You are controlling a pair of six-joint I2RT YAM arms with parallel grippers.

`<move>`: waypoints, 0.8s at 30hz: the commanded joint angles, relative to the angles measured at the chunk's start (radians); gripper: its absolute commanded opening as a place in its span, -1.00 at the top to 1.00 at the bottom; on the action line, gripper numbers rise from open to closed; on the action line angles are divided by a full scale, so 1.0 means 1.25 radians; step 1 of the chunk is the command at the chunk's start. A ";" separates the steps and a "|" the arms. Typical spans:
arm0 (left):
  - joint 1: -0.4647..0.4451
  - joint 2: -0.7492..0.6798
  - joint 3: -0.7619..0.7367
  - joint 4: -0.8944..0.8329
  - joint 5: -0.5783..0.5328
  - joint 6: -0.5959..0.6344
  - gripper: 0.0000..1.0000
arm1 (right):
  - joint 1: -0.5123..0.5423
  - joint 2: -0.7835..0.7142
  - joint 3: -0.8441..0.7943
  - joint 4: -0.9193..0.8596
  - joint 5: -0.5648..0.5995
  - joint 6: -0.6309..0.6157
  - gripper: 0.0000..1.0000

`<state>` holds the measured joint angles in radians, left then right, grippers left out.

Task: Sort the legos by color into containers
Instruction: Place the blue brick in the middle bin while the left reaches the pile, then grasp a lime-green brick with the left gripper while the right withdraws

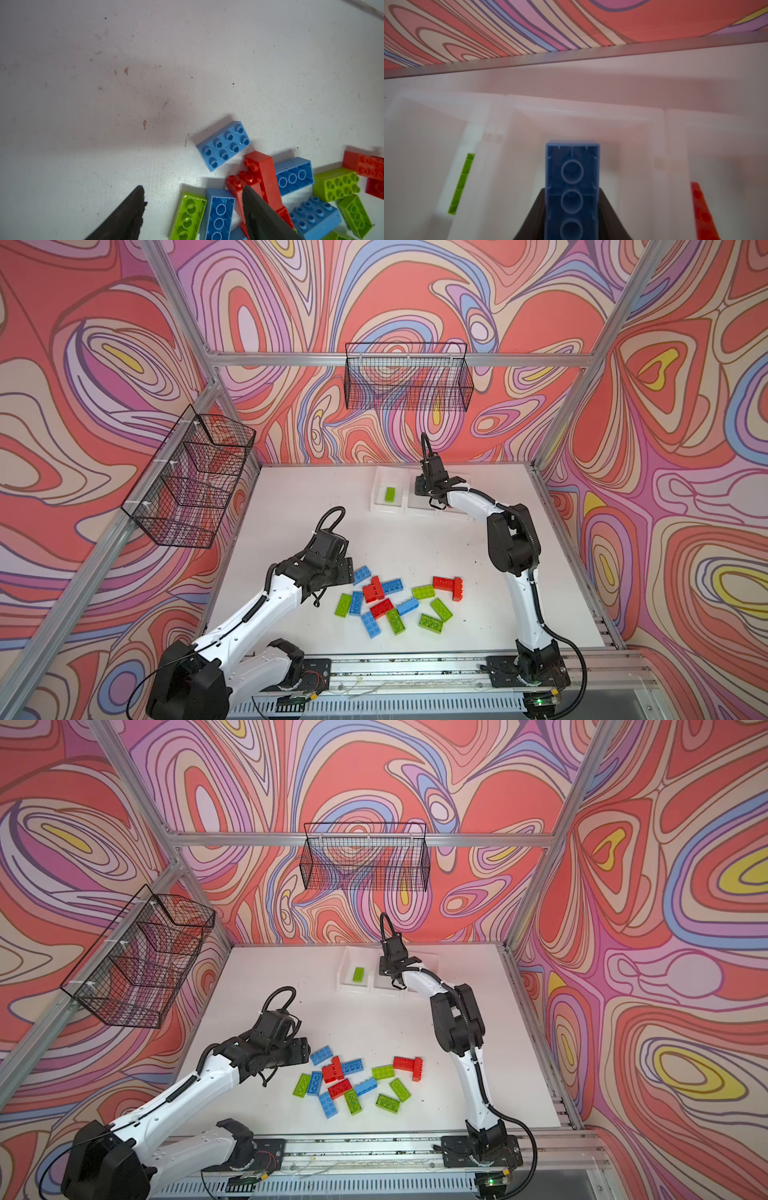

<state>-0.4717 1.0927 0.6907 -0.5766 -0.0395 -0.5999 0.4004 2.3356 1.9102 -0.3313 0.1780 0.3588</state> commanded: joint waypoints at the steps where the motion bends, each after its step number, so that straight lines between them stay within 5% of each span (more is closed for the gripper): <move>1: -0.005 0.013 -0.027 -0.001 -0.008 -0.071 -0.56 | 0.004 0.030 0.032 -0.005 -0.038 0.028 0.34; 8: -0.027 0.015 -0.074 0.033 0.017 -0.130 -0.55 | 0.002 0.048 0.076 -0.027 -0.072 0.041 -0.13; 14: -0.062 0.019 -0.091 0.009 0.005 -0.162 -0.55 | 0.001 -0.035 0.036 -0.010 -0.064 0.032 -0.16; 24: -0.081 -0.010 -0.132 -0.014 -0.011 -0.189 -0.49 | -0.005 -0.261 -0.220 0.079 -0.038 0.022 -0.12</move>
<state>-0.5648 1.0954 0.5346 -0.5575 -0.0280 -0.8055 0.3992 2.0663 1.6901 -0.2771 0.1101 0.3885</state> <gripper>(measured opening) 0.752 0.562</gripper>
